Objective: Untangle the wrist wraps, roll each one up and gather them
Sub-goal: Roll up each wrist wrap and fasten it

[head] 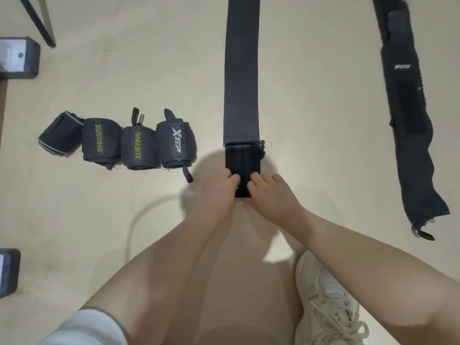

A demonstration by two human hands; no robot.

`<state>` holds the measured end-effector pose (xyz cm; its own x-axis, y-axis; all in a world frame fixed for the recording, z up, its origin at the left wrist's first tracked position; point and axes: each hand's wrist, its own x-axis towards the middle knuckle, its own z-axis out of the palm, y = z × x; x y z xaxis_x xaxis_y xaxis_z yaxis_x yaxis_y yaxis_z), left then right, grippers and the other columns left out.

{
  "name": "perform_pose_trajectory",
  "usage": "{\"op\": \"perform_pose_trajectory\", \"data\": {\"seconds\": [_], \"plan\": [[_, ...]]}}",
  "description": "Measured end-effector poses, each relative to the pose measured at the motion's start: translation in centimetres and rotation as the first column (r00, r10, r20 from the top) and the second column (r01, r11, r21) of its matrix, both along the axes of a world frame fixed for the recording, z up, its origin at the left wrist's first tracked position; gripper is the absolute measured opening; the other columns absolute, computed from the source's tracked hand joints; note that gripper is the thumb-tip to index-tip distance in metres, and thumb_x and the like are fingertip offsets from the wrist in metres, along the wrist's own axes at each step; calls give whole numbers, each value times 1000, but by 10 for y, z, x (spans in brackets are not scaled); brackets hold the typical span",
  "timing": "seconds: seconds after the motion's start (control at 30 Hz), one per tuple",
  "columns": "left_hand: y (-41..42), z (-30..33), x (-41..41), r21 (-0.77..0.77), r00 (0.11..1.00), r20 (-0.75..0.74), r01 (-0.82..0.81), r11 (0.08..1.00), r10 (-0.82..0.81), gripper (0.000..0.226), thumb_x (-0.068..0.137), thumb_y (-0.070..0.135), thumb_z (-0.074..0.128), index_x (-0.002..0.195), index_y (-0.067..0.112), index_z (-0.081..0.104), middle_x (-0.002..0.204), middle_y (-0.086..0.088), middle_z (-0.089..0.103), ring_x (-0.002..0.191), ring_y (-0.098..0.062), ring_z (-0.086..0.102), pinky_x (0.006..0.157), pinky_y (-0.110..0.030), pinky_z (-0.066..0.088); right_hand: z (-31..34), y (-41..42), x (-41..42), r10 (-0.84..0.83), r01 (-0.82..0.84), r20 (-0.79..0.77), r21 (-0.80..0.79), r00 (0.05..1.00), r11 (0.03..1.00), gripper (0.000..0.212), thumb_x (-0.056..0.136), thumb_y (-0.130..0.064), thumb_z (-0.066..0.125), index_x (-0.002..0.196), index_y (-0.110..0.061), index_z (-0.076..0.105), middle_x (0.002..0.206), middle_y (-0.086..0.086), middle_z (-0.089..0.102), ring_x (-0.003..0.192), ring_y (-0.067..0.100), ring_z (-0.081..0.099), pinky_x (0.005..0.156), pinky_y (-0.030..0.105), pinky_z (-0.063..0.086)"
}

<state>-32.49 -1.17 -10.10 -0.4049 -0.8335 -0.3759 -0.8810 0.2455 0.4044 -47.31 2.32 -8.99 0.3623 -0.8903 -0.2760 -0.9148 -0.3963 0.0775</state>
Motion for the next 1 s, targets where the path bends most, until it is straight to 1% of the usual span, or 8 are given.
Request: {"op": "perform_pose_trajectory", "data": {"seconds": [0.07, 0.13, 0.23, 0.33, 0.47, 0.57, 0.7, 1.0], "plan": [[-2, 3, -2, 66, 999, 19, -28, 997, 26, 13, 93, 11, 44, 95, 7, 56, 98, -8, 53, 87, -24, 50, 72, -38, 43, 2, -2, -4, 117, -117, -12, 0, 993, 993, 11, 73, -19, 60, 63, -16, 58, 68, -1, 53, 53, 17, 48, 51, 26, 35], [-2, 5, -4, 32, 999, 44, -20, 999, 19, 13, 92, 8, 44, 99, 6, 55, 100, -10, 54, 86, -24, 50, 66, -34, 36, 4, -7, -5, 71, -71, 26, -6, 997, 997, 22, 71, -5, 41, 60, -16, 56, 66, -1, 52, 52, 18, 47, 51, 26, 32], [0, 8, -2, -95, 999, 52, 20, 995, -15, 19, 94, 12, 47, 107, 6, 59, 107, -9, 59, 93, -29, 55, 71, -32, 31, 8, -12, -5, -134, 120, 175, 91, 975, 989, 2, 73, -10, 61, 74, -13, 61, 83, 4, 58, 68, 23, 56, 60, 27, 30], [5, 7, 4, -189, 991, 88, 117, 975, -102, 21, 79, 12, 53, 92, 7, 69, 93, -6, 68, 78, -26, 66, 75, -29, 32, 1, -20, -12, -318, 239, 204, 337, 926, 911, 23, 96, -26, 45, 110, -15, 60, 111, 3, 54, 97, 25, 55, 75, 32, 37], [-1, 3, -1, -264, 991, 112, 99, 959, -71, 30, 75, 18, 43, 77, 10, 72, 77, -4, 65, 65, -24, 63, 66, -25, 27, -1, -29, -18, -545, 394, 366, 412, 754, 822, 12, 93, -21, 51, 102, -14, 49, 93, 2, 58, 85, 23, 56, 71, 36, 45], [-11, 10, -13, -209, 995, 95, 5, 978, 16, 15, 80, 11, 55, 84, 8, 69, 84, -7, 59, 72, -27, 54, 67, -26, 25, 2, -34, -18, -357, 301, 330, 211, 874, 930, 12, 92, -18, 55, 88, -13, 45, 82, 5, 54, 77, 27, 55, 58, 32, 33], [-18, 5, -19, -94, 980, 93, -166, 982, 175, 19, 98, 16, 42, 108, 8, 56, 106, -7, 52, 83, -23, 41, 71, -26, 21, -2, -38, -19, -64, 72, 229, -26, 971, 997, 29, 61, -22, 86, 69, -11, 60, 79, 7, 62, 57, 24, 57, 49, 25, 37], [-33, 17, -24, -20, 929, 21, -369, 929, 370, 29, 93, 17, 53, 119, 5, 50, 121, -8, 46, 93, -30, 55, 70, -33, 39, -7, -46, -19, 117, -98, 192, -105, 974, 990, 16, 55, -5, 59, 67, -13, 65, 81, 8, 67, 54, 20, 54, 53, 24, 39]]}}
